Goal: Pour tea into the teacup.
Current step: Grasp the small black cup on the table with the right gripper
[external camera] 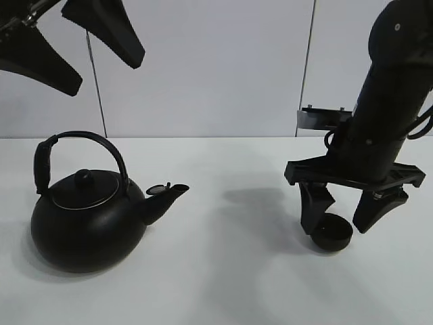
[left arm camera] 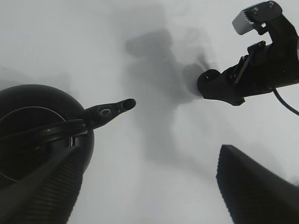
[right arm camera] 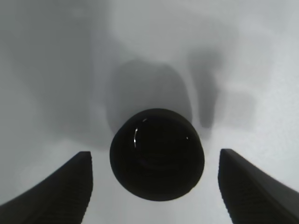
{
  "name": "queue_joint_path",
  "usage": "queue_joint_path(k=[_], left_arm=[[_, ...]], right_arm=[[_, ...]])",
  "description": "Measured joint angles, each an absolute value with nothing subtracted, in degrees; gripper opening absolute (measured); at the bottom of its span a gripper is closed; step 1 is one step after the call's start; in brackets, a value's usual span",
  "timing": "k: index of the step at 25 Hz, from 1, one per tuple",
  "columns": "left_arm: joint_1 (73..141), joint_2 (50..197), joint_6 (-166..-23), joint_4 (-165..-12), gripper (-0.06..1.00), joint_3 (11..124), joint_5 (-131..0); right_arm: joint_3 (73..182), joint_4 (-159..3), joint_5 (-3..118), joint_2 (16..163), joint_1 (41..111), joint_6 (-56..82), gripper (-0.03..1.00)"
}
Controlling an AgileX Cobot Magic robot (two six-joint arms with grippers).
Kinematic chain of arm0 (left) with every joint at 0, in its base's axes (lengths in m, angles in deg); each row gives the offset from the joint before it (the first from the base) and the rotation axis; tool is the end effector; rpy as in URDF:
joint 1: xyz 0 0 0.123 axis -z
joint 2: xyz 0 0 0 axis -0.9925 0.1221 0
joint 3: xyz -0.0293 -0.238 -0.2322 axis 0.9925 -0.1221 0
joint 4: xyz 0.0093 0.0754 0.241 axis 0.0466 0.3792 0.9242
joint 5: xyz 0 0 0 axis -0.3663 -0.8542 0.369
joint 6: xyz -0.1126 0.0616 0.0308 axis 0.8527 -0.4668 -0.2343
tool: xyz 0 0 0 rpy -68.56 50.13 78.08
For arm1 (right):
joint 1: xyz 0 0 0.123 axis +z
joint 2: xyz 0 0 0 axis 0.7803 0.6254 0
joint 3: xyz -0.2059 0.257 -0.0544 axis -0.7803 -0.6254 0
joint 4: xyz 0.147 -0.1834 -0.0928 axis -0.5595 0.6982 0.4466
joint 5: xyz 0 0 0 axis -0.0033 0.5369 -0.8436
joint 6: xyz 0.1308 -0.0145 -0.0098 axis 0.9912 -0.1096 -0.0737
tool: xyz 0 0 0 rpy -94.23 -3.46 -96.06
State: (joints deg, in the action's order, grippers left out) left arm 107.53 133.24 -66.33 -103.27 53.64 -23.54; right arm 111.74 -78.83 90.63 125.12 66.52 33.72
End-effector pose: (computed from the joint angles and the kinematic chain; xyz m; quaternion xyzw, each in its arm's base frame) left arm 0.2711 -0.1731 0.3248 0.1354 0.9289 -0.2556 0.2311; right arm 0.3543 0.1099 0.1490 -0.0993 0.9913 0.0596 0.0618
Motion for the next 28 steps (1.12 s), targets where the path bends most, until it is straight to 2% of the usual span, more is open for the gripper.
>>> queue_joint_path(k=[11,17,28], left_arm=[[107.5,133.2,-66.3,-103.3,0.57,53.6,-23.5],[107.5,133.2,-66.3,-103.3,0.57,53.6,-23.5],[107.5,133.2,-66.3,-103.3,0.57,53.6,-23.6]], right_arm=[[111.7,-78.2,89.0,127.6,66.5,33.7,0.51],[111.7,-78.1,88.1,127.6,66.5,33.7,0.40],[111.7,-78.9,89.2,126.5,66.5,33.7,0.40]])
